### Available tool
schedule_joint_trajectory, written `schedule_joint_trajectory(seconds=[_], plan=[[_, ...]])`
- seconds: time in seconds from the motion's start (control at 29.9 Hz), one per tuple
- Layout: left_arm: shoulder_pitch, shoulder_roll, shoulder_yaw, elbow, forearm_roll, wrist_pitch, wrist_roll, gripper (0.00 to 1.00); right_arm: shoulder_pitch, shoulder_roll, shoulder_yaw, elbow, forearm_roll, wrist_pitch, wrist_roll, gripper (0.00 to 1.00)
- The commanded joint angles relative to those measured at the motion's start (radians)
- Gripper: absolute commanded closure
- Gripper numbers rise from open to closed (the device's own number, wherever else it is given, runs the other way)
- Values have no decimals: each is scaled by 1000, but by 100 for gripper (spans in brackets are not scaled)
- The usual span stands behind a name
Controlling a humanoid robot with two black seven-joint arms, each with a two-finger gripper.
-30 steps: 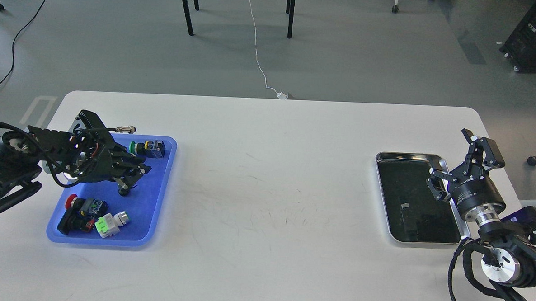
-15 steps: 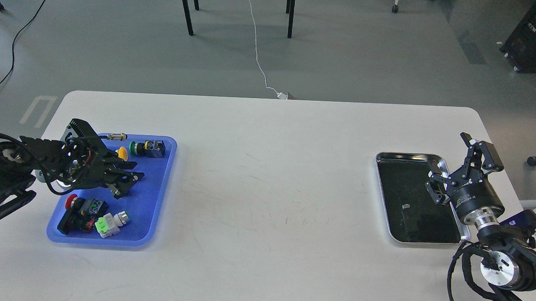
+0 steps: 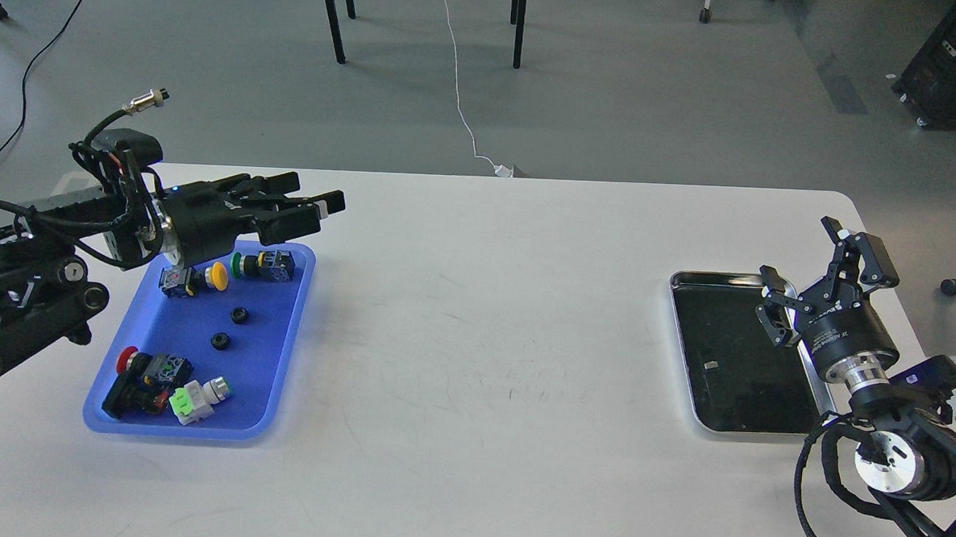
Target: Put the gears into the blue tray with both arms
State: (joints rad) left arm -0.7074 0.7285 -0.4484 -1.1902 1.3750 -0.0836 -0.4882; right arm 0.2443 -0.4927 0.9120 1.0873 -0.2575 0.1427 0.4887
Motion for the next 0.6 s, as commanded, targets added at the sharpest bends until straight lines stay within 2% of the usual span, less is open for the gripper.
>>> schedule_joint_trajectory(seconds=[0.0,0.07,0.1,0.17,0.2,0.23,0.33,0.47,0.57], plan=[[22,-15,-3,-22,-163,7,0,2,6,0,-1,0,0,0,0,1],[22,-15,-3,-22,-163,7,0,2,6,0,-1,0,0,0,0,1],[222,-163,-202,-47,-497,15,0,2,13,-15,-11,64,0,11,0,1],[325,-268,-350,-48,-505,13,0,2,26,-17,-16,69,0,17,0,1],[338,-280,-366,-48,-507,13,0,2,30,-17,-16,69,0,17,0,1],[400,-349,-448,-48,-513,2,0,2,56,-15,-18,69,0,18,0,1],[503,-467,-551,-48,-514,-13,0,2,73,-10,-18,65,0,18,0,1],[574,-576,-660,-40,-517,-57,19,2,93,0,-28,66,0,18,0,1],[592,-606,-697,-31,-551,-74,65,2,93,-1,-54,62,0,18,0,1]])
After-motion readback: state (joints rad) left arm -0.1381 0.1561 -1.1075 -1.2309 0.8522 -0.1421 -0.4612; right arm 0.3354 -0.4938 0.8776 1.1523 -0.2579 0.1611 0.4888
